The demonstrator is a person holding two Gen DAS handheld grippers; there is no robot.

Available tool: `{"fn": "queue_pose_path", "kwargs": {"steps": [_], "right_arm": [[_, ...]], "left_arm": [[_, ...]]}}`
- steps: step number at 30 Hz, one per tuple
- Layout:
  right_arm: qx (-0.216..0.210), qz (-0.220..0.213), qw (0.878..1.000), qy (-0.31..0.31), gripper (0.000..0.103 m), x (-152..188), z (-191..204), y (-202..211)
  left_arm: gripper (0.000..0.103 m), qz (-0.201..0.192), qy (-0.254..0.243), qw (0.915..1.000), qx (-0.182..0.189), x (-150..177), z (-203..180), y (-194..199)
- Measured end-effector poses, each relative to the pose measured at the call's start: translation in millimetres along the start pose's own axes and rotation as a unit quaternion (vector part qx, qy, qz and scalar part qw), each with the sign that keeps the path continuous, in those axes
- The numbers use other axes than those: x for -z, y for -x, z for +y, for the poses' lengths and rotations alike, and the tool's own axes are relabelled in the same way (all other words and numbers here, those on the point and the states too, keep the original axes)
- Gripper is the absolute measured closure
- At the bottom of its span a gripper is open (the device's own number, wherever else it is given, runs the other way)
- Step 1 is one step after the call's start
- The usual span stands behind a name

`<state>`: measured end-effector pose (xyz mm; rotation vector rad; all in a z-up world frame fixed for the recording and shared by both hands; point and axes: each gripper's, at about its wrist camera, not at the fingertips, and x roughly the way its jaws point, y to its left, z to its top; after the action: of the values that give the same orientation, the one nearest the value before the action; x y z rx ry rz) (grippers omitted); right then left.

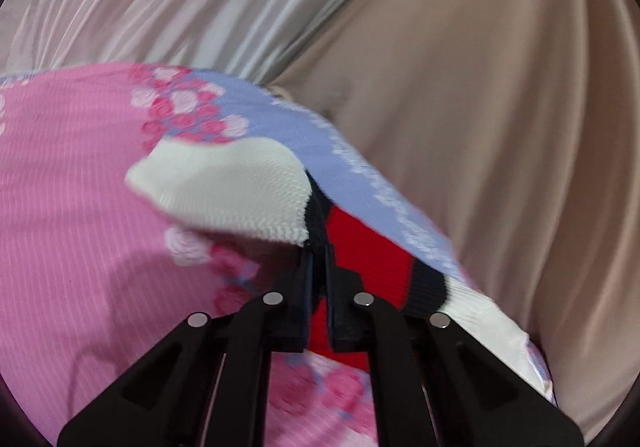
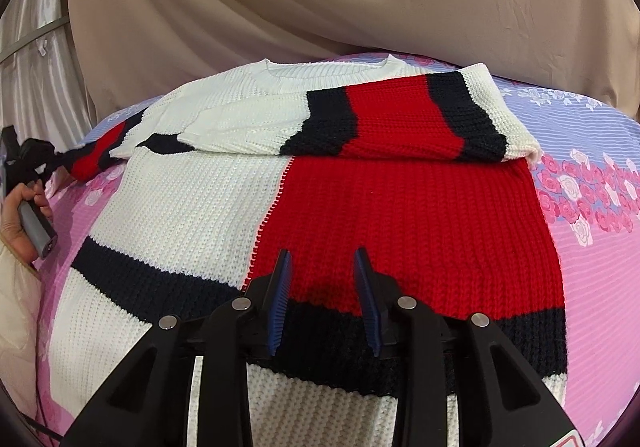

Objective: Fold small clothes

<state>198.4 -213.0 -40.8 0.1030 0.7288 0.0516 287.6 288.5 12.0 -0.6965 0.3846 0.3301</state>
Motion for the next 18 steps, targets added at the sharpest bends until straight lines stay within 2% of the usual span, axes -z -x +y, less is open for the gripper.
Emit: {"fn": "queue_pose_path", "kwargs": {"steps": [3, 5, 8, 10, 13, 15, 17, 18], "right_arm": [[-0.003, 0.002, 1.000, 0.000, 0.070, 1.4, 0.8, -2.1], [-0.004, 0.001, 1.000, -0.001, 0.070, 2.0, 0.6, -1.9], [-0.006, -0.003, 1.000, -0.010, 0.070, 1.4, -3.8, -0.4], [-0.001, -0.006, 1.000, -0.018, 0.070, 0.5, -9.4, 2.0], [0.011, -0.015, 1.000, -0.025, 0.069, -2.4, -19.4, 8.4], [0.021, -0.024, 0.999, -0.027, 0.062, -6.2, -26.2, 15.4], [0.023, -0.034, 0.999, -0.018, 0.057, -12.2, -30.1, 22.8], [0.021, -0.039, 0.999, -0.013, 0.056, -16.0, -30.9, 25.3]], "left_arm": [[0.100, -0.018, -0.059, 0.9970, 0.046, 8.9, -46.0, 27.6], [0.100, -0.025, -0.113, 0.9891, 0.091, 23.3, -90.6, 50.4], [0.100, -0.018, -0.202, 0.9666, 0.157, 65.2, -160.8, 81.9], [0.099, 0.013, -0.260, 0.9459, 0.193, 106.3, -203.9, 91.8], [0.092, 0.075, -0.328, 0.9206, 0.199, 176.9, -244.5, 84.4], [0.048, 0.117, -0.348, 0.9130, 0.178, 212.1, -251.7, 73.5], [0.044, 0.121, -0.350, 0.9133, 0.170, 229.4, -242.8, 78.6], [0.038, 0.112, -0.350, 0.9150, 0.167, 229.7, -236.7, 84.4]]}}
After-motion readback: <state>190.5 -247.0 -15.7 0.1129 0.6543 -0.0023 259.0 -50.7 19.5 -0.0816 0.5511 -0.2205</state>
